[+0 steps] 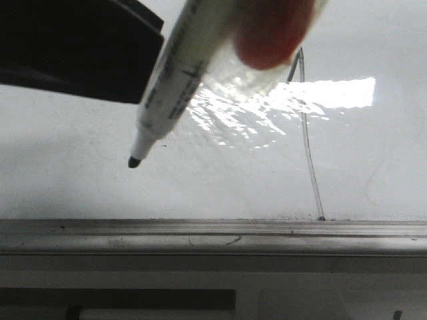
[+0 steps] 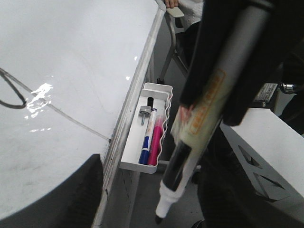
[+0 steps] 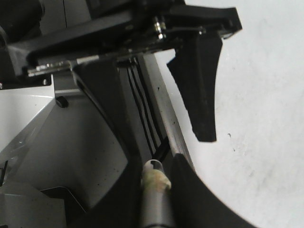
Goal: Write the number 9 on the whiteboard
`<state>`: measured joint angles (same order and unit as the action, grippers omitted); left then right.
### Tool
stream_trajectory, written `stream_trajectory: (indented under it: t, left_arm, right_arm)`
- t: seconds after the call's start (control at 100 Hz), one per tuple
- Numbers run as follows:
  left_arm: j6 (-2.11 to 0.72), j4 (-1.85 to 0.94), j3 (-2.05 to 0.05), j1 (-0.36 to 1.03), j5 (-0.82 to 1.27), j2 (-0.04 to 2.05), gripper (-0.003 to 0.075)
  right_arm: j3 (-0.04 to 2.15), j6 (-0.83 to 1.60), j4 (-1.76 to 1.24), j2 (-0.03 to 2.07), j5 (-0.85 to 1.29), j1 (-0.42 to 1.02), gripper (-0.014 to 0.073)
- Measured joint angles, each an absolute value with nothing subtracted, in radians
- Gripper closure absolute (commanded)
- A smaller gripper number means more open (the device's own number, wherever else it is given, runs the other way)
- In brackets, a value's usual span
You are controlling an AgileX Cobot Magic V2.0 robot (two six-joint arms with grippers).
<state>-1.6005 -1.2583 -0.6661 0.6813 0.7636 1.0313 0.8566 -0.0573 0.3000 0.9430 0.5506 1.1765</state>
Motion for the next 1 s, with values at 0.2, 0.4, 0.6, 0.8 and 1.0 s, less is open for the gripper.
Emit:
stream_trajectory:
  t: [0.2, 0.4, 0.6, 0.8, 1.0]
  left_arm:
    - [-1.607, -1.262, -0.673, 0.725, 0.764, 1.067, 0.0335]
    - [-1.607, -1.282, -0.673, 0.737, 0.751, 1.074, 0.0585]
    - [-1.651, -1.265, -0.673, 0.738, 0.758, 1.074, 0.0741]
    - [-1.658, -1.256, -0.673, 0.741, 0.769, 1.074, 0.0741]
    - [-1.624, -1.268, -0.655, 0.742, 0.73, 1.074, 0.0741]
  right_arm:
    - [0.857, -0.057, 0.305, 0.943, 0.514, 1.177, 0.0662]
    - [0.857, -0.055, 0.306, 0.943, 0.506, 1.177, 0.0662]
    - [0.857, -0.059, 0.304, 0.943, 0.506, 1.177, 0.0652]
    - [0.857, -0.066, 0.305, 0.945, 0.506, 1.177, 0.0268]
    - [0.881, -0.062, 0.329, 0.941, 0.51, 1.177, -0.0063]
